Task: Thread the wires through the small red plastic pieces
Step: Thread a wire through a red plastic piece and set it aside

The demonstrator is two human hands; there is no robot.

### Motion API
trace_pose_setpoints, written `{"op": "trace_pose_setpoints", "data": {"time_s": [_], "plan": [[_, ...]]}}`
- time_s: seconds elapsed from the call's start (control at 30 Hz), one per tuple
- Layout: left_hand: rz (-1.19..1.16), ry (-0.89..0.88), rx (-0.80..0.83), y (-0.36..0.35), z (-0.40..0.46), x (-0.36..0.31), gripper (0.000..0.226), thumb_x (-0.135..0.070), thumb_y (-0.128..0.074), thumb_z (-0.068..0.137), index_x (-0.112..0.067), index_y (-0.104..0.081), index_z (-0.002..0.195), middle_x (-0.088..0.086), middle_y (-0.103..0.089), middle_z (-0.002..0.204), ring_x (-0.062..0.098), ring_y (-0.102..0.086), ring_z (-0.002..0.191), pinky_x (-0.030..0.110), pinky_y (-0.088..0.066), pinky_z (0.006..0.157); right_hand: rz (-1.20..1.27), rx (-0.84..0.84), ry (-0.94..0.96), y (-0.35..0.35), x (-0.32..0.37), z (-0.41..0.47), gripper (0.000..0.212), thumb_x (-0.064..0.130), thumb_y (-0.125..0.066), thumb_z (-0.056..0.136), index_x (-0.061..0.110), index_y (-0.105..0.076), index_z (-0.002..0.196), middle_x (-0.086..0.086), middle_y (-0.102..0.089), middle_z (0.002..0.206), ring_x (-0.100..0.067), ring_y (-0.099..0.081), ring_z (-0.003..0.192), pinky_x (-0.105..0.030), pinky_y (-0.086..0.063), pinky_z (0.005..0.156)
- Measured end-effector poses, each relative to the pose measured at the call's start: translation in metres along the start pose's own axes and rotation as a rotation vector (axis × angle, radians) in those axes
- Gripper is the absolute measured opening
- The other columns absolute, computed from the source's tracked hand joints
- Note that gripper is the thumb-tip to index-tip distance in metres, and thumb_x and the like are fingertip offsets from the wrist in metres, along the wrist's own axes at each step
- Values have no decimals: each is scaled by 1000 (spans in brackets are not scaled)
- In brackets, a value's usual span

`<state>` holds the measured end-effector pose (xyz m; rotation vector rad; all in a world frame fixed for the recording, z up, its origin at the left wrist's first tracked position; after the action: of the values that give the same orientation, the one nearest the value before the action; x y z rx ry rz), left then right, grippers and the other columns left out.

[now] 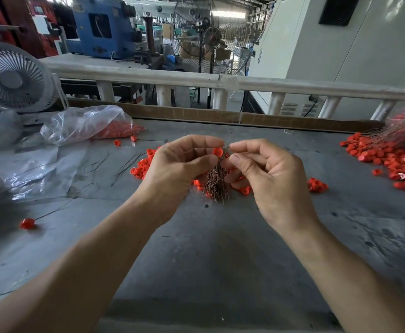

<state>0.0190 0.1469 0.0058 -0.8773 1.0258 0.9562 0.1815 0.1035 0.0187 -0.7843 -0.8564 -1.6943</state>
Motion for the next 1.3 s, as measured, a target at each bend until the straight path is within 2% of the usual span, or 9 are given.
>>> {"op": "trace_pose_setpoints", "data": {"time_s": [0.17,0.33,0.5,0.6,0.7,0.87,0.97,1.07,1.3], "plan": [[-8,12,3,0,0,2,23,2,-66,91,-9,-72,110,1,-74,89,9,-66,76,26,-51,71,-18,-6,-3,0,0,-1,6,12,-71,95,19,-72,95,2,-77,79,-15,-75,66,-23,-56,55],[-46,54,46,-5,-1,6,30,-16,-80,78,-15,-78,107,20,-74,106,31,-67,97,58,-48,103,-29,14,2,-3,-3,-2,5,17,-71,95,21,-73,95,1,-76,75,-16,-74,67,-21,-54,57],[-18,41,56,-3,-1,7,34,-25,-80,74,-20,-79,107,22,-73,110,33,-68,101,60,-48,105,-46,21,12,-4,-4,-2,10,15,-69,97,24,-74,96,5,-75,78,-12,-73,70,-19,-55,59],[-2,33,105,-3,-1,7,29,-17,-71,86,-22,-78,114,18,-74,109,25,-66,97,45,-54,95,-57,20,3,-2,-5,-1,14,12,-66,98,23,-74,97,6,-74,78,-8,-71,70,-16,-53,60],[49,13,131,-5,-1,7,31,-5,-61,96,-22,-77,117,28,-68,114,24,-59,94,28,-54,79,-96,34,5,-1,-4,-1,13,12,-67,98,22,-75,97,4,-74,79,-11,-71,71,-17,-54,61],[7,42,91,-5,-1,7,27,-13,-68,87,-14,-75,113,21,-73,104,25,-62,89,37,-55,83,-92,22,3,0,-4,-1,12,11,-69,96,20,-76,94,4,-74,76,-9,-70,68,-15,-52,61],[-1,25,49,-3,0,6,22,-18,-71,79,-13,-74,101,8,-74,87,17,-65,74,30,-57,72,-102,11,-2,-1,-6,-1,13,11,-70,95,21,-76,92,7,-73,74,-7,-69,66,-14,-51,60],[30,-5,28,-1,0,5,18,-19,-71,79,-17,-77,96,4,-74,83,13,-65,70,24,-58,67,-130,-9,-16,-1,-8,-1,11,13,-72,94,22,-76,90,8,-74,73,-6,-69,65,-16,-52,60],[26,-4,6,0,0,4,20,-16,-72,81,-18,-81,98,11,-76,85,17,-70,76,28,-60,73,-215,-43,-13,1,-8,-2,7,19,-74,93,25,-76,91,12,-74,76,-8,-72,73,-31,-62,67]]}}
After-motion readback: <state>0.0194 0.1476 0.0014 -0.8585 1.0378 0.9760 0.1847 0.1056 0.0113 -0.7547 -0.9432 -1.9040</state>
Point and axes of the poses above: each hand's wrist, its own z-axis towards the middle knuckle, its own y-axis out of the back of the hand, x = y × z, the point moved 5 cm from there along z, towards the middle knuckle
